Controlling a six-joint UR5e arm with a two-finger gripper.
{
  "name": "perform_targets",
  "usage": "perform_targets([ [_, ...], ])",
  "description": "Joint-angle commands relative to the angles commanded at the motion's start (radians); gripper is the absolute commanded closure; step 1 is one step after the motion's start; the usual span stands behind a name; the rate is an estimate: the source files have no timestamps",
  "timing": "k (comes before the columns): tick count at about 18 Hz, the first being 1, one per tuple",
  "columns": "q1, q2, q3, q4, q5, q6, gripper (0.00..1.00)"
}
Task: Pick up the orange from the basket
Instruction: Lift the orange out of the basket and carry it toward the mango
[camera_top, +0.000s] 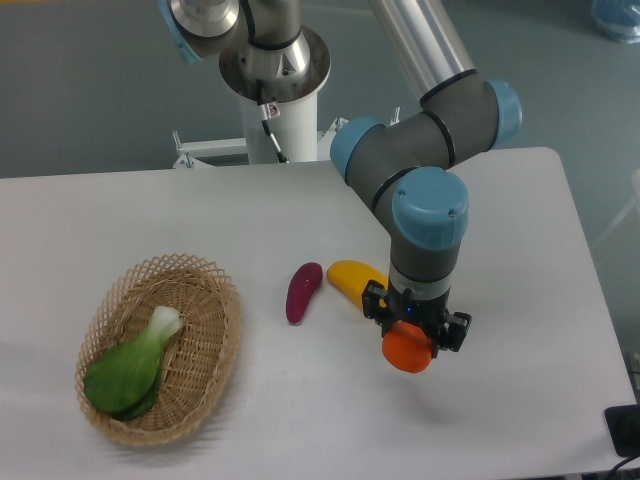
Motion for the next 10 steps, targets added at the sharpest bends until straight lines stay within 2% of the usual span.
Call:
perform_targets([
  [10,0.002,0.008,0.005,-0.002,0.016,0.018,0.47],
])
